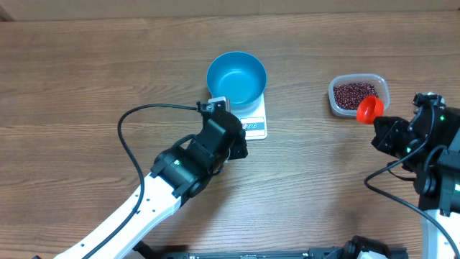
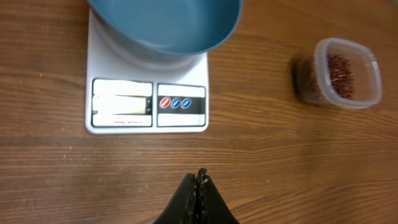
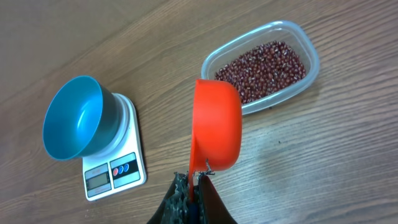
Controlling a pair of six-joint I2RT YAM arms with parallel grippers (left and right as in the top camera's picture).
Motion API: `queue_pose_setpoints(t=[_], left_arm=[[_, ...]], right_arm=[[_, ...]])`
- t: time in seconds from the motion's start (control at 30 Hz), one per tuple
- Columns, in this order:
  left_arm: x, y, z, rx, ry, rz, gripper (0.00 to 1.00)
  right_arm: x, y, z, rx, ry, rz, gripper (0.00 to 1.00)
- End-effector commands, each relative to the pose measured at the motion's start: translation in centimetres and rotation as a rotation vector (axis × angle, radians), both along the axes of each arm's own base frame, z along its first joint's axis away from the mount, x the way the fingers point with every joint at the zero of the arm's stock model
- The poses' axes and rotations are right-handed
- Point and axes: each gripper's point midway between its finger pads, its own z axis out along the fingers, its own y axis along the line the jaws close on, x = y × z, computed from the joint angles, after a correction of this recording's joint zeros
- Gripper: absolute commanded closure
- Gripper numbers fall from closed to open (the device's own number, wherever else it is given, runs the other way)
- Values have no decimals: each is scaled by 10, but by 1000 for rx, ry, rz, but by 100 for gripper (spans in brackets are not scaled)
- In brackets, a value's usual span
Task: Scoop item into bowl and weigh 150g on scale
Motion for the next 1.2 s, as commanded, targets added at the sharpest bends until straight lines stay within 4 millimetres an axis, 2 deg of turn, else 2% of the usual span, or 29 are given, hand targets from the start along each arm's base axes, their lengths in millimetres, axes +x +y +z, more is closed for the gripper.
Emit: queue_pose_setpoints(t=[0.0,0.07,0.13,0.2,0.4,0.5,0.57,0.7,0.87,1.17], left_arm=[[1,-4,-9,-38,53,59,95],[1,-9,-28,-67,124,136,96],[6,-13,-61,-81,210,266,96],[12,-19,-82,-106,256,336,96],[37,-39,-133,-118,262,359,96],[51,-42,-139,-139,225,366,96],[65,-33,-142,-110,171,384,96],[74,-23,-144,-105,155,421,96],[79,-15,-147,-98,155,443,96],[82,-24,-159,-126,165,424,96]], right_arm=[[8,-5,3,-12,-5,-4,96],[12,-7,-5,-4,21,-4,96],[16,-8,-15,8,59,-3,96],[19,-9,-21,15,79,-4,96],[21,-9,-26,24,97,-1,96],[21,-8,-26,25,97,-1,96],[22,-7,-25,30,91,5,97],[21,-7,-25,31,91,6,96],[21,-7,-25,32,91,7,96],[21,-7,-25,32,91,7,96]])
